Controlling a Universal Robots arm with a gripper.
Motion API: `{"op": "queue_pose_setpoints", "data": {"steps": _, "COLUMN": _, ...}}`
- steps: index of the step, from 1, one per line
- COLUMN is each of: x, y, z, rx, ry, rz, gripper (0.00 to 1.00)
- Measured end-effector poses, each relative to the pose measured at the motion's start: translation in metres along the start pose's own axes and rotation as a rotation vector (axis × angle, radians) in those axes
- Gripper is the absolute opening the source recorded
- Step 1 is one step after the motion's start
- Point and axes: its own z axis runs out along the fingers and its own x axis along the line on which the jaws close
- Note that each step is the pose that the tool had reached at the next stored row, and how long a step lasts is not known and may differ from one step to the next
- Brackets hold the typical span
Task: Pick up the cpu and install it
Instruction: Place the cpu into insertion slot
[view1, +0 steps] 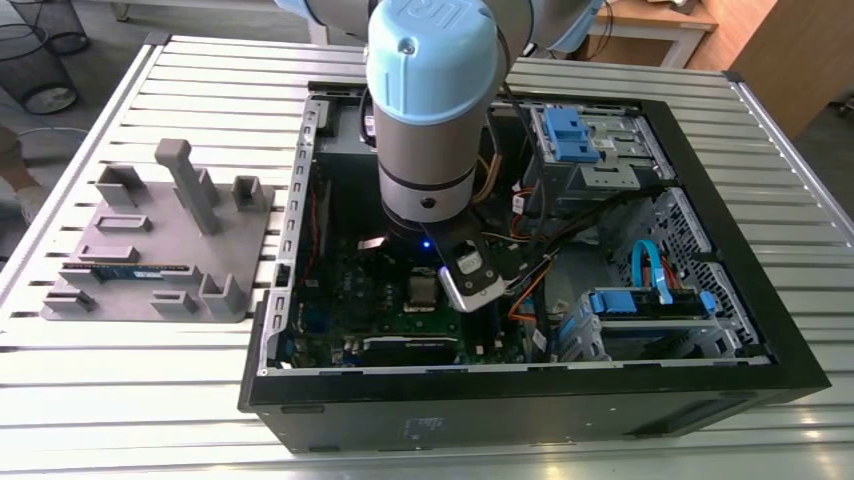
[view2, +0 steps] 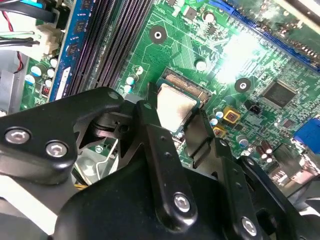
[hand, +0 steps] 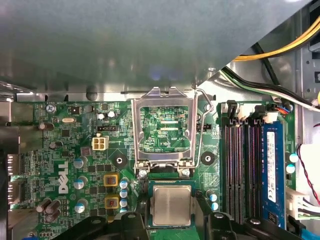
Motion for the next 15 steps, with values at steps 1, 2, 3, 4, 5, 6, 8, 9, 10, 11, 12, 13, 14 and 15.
{"op": "queue_pose_setpoints", "data": {"steps": 1, "x": 0.0000, "y": 0.0000, "z": -0.0001, "rx": 0.0001, "ry": 0.0001, "rz": -0.001, "gripper": 0.46}}
{"op": "queue_pose_setpoints", "data": {"steps": 2, "x": 0.0000, "y": 0.0000, "z": -0.0001, "rx": -0.0001, "ry": 0.0001, "rz": -0.003, "gripper": 0.46}}
{"op": "queue_pose_setpoints", "data": {"steps": 3, "x": 0.0000, "y": 0.0000, "z": -0.0001, "rx": -0.0003, "ry": 0.0002, "rz": -0.006, "gripper": 0.46}}
{"op": "queue_pose_setpoints", "data": {"steps": 4, "x": 0.0000, "y": 0.0000, "z": -0.0001, "rx": -0.0004, "ry": 0.0003, "rz": -0.010, "gripper": 0.46}}
{"op": "queue_pose_setpoints", "data": {"steps": 5, "x": 0.0001, "y": 0.0000, "z": -0.0001, "rx": -0.0003, "ry": 0.0003, "rz": -0.012, "gripper": 0.46}}
{"op": "queue_pose_setpoints", "data": {"steps": 6, "x": 0.0002, "y": 0.0000, "z": -0.0001, "rx": 0.0008, "ry": 0.0004, "rz": -0.013, "gripper": 0.46}}
{"op": "queue_pose_setpoints", "data": {"steps": 8, "x": 0.0004, "y": -0.0007, "z": -0.0001, "rx": 0.0010, "ry": 0.0004, "rz": -0.013, "gripper": 0.46}}
{"op": "queue_pose_setpoints", "data": {"steps": 9, "x": 0.0003, "y": -0.0013, "z": -0.0001, "rx": 0.0009, "ry": 0.0004, "rz": -0.013, "gripper": 0.46}}
{"op": "queue_pose_setpoints", "data": {"steps": 10, "x": 0.0004, "y": -0.0017, "z": -0.0001, "rx": 0.0010, "ry": 0.0004, "rz": -0.013, "gripper": 0.46}}
{"op": "queue_pose_setpoints", "data": {"steps": 11, "x": 0.0004, "y": -0.0018, "z": -0.0001, "rx": 0.0009, "ry": 0.0004, "rz": -0.013, "gripper": 0.46}}
{"op": "queue_pose_setpoints", "data": {"steps": 12, "x": 0.0004, "y": -0.0019, "z": 0.0001, "rx": 0.0008, "ry": 0.0003, "rz": -0.013, "gripper": 0.46}}
{"op": "queue_pose_setpoints", "data": {"steps": 13, "x": 0.0004, "y": -0.0019, "z": 0.0003, "rx": 0.0007, "ry": 0.0003, "rz": -0.013, "gripper": 0.46}}
{"op": "queue_pose_setpoints", "data": {"steps": 14, "x": 0.0005, "y": -0.0020, "z": 0.0004, "rx": 0.0009, "ry": 0.0003, "rz": -0.013, "gripper": 0.46}}
{"op": "queue_pose_setpoints", "data": {"steps": 15, "x": 0.0010, "y": -0.0020, "z": 0.0004, "rx": 0.0009, "ry": 0.0003, "rz": -0.013, "gripper": 0.46}}
